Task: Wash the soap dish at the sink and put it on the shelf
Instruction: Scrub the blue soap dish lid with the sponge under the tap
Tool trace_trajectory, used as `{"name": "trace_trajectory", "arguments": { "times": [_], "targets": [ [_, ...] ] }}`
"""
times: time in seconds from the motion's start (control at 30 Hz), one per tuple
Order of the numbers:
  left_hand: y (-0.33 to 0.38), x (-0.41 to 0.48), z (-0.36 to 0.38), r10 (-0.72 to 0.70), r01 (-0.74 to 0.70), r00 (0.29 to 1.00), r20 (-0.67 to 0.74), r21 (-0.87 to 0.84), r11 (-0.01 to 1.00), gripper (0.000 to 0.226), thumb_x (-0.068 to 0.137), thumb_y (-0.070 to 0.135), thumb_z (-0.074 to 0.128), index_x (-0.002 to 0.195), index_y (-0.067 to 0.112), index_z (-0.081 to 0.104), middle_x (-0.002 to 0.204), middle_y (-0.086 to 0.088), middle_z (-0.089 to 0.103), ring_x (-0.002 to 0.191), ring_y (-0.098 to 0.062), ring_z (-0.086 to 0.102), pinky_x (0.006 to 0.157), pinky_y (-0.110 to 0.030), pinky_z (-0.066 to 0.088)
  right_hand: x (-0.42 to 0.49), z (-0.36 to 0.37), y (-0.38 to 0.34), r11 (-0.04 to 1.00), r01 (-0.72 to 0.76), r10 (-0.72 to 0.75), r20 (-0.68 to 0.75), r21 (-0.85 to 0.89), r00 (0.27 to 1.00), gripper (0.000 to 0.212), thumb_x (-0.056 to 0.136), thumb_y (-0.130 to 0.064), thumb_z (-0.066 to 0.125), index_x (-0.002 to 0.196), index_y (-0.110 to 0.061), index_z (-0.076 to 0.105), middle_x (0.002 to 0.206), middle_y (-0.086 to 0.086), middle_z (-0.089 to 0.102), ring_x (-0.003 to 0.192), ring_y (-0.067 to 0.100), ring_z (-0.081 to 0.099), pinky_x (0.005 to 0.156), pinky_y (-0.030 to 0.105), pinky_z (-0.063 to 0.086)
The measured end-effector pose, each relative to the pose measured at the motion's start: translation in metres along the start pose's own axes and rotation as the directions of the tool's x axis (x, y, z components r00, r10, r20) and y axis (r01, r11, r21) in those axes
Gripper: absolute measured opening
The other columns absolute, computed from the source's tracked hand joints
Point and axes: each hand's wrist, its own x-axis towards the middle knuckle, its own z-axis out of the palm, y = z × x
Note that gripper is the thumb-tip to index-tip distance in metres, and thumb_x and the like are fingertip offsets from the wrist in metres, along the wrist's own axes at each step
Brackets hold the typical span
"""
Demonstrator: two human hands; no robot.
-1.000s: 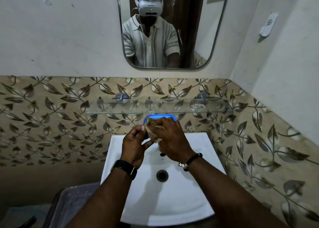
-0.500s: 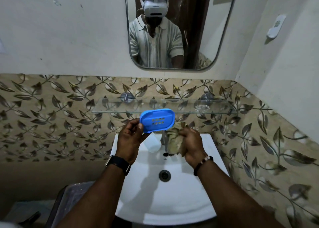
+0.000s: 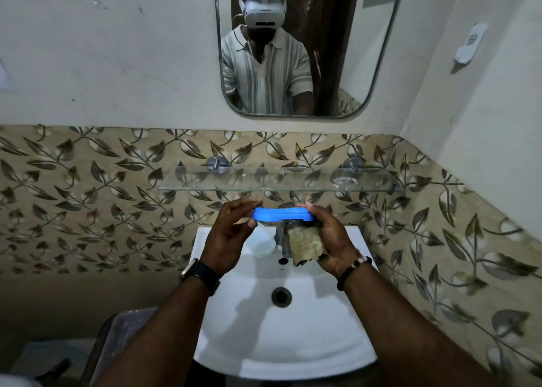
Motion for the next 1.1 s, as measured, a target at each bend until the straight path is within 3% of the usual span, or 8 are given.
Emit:
{"name": "trace_trajectory", "arguments": {
  "times": [0.1,0.23,0.47,0.53,0.67,0.83,0.97,1.1],
  "targets": [
    [-0.002,-0.005,0.004,-0.160,0.158,0.987,-0.001,-0.161,0.974,0.044,0.099,0.011,0.058,0.143,0.018,0.054,0.136,-0.009,0.060,0.111,-0.022,0.067,0.098,-0.035,0.053,0.002,0.001,0.004,0.989,0.143,-0.144,-0.013,-0.044,0.990,0.029,0.093,-0.009,0.060,0.119,0.003,0.061,0.104,0.018,0.068,0.085,0.027,0.069,0.073,0.037,0.060],
    [-0.004,-0.006,0.008,-0.370,0.318,0.927,-0.055,-0.406,0.857,0.052,0.090,0.022,0.071,0.138,0.008,0.057,0.130,-0.011,0.068,0.122,-0.033,0.062,0.104,-0.047,0.049,0.005,-0.003,0.011,0.960,0.228,-0.236,-0.032,-0.164,0.971,0.033,0.093,-0.004,0.062,0.125,-0.002,0.061,0.127,0.022,0.064,0.116,0.034,0.063,0.101,0.049,0.051],
    [-0.002,0.001,0.007,-0.485,0.347,0.862,-0.149,-0.522,0.779,0.023,0.088,-0.004,0.069,0.100,0.015,0.073,0.094,-0.003,0.079,0.088,-0.020,0.072,0.077,-0.026,0.059,0.007,-0.006,0.022,0.868,0.281,-0.294,0.033,-0.409,0.955,0.037,0.092,-0.007,0.066,0.127,-0.018,0.063,0.126,0.006,0.068,0.118,0.020,0.064,0.101,0.039,0.053],
    [-0.001,0.004,0.006,-0.510,0.350,0.846,-0.156,-0.559,0.752,0.024,0.087,-0.008,0.066,0.098,0.012,0.071,0.088,-0.005,0.078,0.082,-0.019,0.071,0.075,-0.026,0.059,0.007,-0.006,0.024,0.819,0.314,-0.327,0.059,-0.481,0.943,0.037,0.091,-0.009,0.069,0.126,-0.021,0.064,0.123,0.003,0.070,0.114,0.014,0.066,0.096,0.030,0.055],
    [-0.002,0.002,0.006,-0.549,0.347,0.816,-0.181,-0.606,0.716,0.032,0.087,-0.009,0.066,0.115,0.004,0.065,0.095,-0.017,0.073,0.082,-0.025,0.070,0.076,-0.030,0.060,0.011,-0.010,0.029,0.703,0.276,-0.409,-0.055,-0.655,0.911,0.041,0.084,-0.020,0.078,0.123,-0.017,0.067,0.114,0.002,0.073,0.107,0.016,0.068,0.096,0.038,0.055],
    [-0.010,-0.003,0.004,-0.582,0.358,0.784,-0.217,-0.608,0.709,0.033,0.089,-0.008,0.064,0.121,-0.002,0.063,0.102,-0.020,0.068,0.092,-0.034,0.069,0.069,-0.035,0.062,0.007,-0.014,0.028,0.547,0.249,-0.674,-0.243,-0.799,0.698,0.055,0.086,-0.017,0.074,0.138,-0.019,0.055,0.127,0.003,0.068,0.114,0.020,0.064,0.095,0.027,0.049],
    [-0.011,-0.008,0.012,-0.563,0.368,0.805,-0.189,-0.585,0.723,0.031,0.090,-0.008,0.062,0.120,0.001,0.066,0.108,-0.024,0.065,0.090,-0.032,0.073,0.069,-0.038,0.062,0.002,0.001,0.027,0.101,0.445,-0.766,0.216,-0.890,0.605,0.061,0.082,0.000,0.065,0.139,-0.019,0.053,0.124,0.008,0.067,0.110,0.023,0.062,0.093,0.035,0.052],
    [-0.009,-0.011,0.028,-0.515,0.357,0.841,-0.169,-0.541,0.761,0.028,0.092,-0.003,0.063,0.118,0.004,0.069,0.114,-0.027,0.067,0.087,-0.029,0.071,0.073,-0.038,0.062,-0.003,0.028,0.043,-0.256,0.639,-0.493,0.667,-0.726,0.560,0.042,0.080,-0.001,0.056,0.116,-0.019,0.068,0.112,0.002,0.072,0.097,0.025,0.059,0.083,0.041,0.049]
  ]
}}
